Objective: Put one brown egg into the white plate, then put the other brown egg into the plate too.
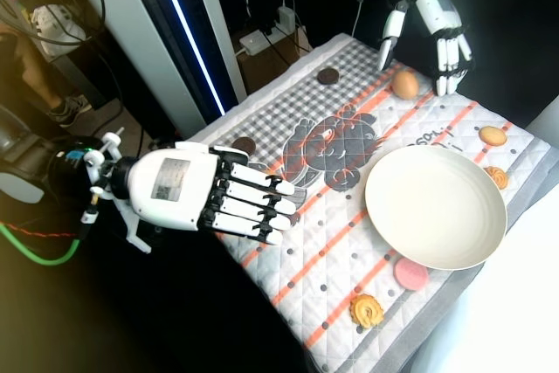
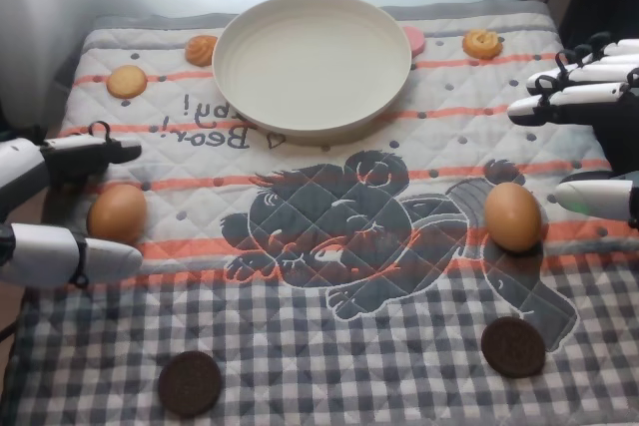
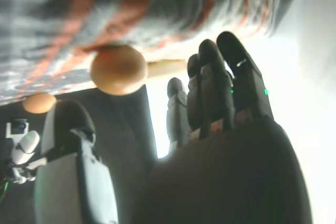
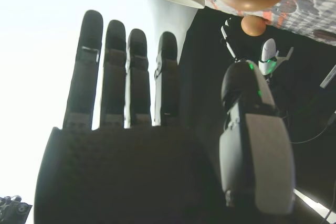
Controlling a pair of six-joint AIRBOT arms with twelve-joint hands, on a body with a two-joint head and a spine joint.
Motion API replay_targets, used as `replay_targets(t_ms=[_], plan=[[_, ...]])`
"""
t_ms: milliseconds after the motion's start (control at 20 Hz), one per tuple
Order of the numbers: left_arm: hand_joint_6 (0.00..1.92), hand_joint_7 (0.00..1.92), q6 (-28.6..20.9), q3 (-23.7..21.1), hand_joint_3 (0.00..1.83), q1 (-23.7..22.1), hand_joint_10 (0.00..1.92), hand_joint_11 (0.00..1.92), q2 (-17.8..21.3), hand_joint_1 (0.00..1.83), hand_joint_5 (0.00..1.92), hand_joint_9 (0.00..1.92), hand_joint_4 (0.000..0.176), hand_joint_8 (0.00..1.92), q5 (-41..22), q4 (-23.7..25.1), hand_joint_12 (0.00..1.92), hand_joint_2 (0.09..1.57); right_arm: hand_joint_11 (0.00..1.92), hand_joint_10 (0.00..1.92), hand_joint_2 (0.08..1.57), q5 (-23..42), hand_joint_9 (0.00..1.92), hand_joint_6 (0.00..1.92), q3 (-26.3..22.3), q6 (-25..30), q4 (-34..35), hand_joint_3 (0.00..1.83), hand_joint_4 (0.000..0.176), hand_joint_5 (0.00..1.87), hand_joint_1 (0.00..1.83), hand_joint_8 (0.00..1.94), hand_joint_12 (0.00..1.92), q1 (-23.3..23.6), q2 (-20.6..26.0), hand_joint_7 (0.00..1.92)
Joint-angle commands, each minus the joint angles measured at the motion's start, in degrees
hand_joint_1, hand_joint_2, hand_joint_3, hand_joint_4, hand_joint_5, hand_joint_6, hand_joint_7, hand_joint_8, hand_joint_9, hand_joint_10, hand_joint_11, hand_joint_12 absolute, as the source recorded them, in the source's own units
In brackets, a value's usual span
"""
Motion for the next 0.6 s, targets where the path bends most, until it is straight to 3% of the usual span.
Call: replay_targets(t_ms=[0,100,250,350,500,550], plan=[[0.01,0.36,-0.31,0.58,0.0,-0.68,0.01,0.0,-0.03,0.78,0.3,0.36,0.176,0.02,-4.67,0.59,0.93,0.87,0.41,0.0,1.24,6.42,0.53,0.0,0.22,0.19,1.65,0.0,0.064,0.54,0.26,0.0,0.44,0.13,-0.08,0.47],[0.01,0.41,-0.31,0.7,0.0,-0.9,0.01,0.01,-0.5,0.84,0.33,0.4,0.176,0.01,-4.1,0.92,0.95,0.86,0.42,0.01,1.25,6.42,0.53,0.01,0.21,0.19,1.66,0.0,0.057,0.55,0.28,0.01,0.44,0.13,-0.1,0.48],[0.01,0.43,-0.31,0.92,0.01,-1.3,0.01,0.03,-0.82,0.86,0.38,0.43,0.176,0.0,-3.24,1.31,0.94,0.89,0.46,0.0,1.26,6.42,0.55,0.0,0.22,0.19,1.67,0.0,0.068,0.55,0.27,0.0,0.39,-0.01,-0.1,0.49],[0.01,0.47,-0.31,0.92,0.0,-1.31,0.01,0.04,-0.85,0.9,0.42,0.47,0.176,0.01,-3.12,1.31,0.95,0.92,0.47,0.0,1.26,6.42,0.56,0.0,0.22,0.19,1.67,0.0,0.065,0.56,0.27,0.01,0.39,-0.03,-0.11,0.5],[0.01,0.66,-0.31,0.95,0.0,-1.47,0.04,0.11,-1.27,0.95,0.58,0.62,0.148,0.01,-3.29,1.29,1.02,0.99,0.5,0.0,1.27,6.42,0.57,0.0,0.21,0.19,1.69,0.0,0.057,0.58,0.28,0.0,0.34,-0.1,-0.13,0.52],[0.0,0.74,-0.31,0.97,0.0,-1.53,0.05,0.1,-1.35,0.96,0.63,0.67,0.13,0.02,-3.29,1.28,1.09,1.01,0.51,0.0,1.27,6.42,0.58,0.0,0.21,0.19,1.7,0.0,0.059,0.58,0.29,0.0,0.33,-0.12,-0.13,0.53]])
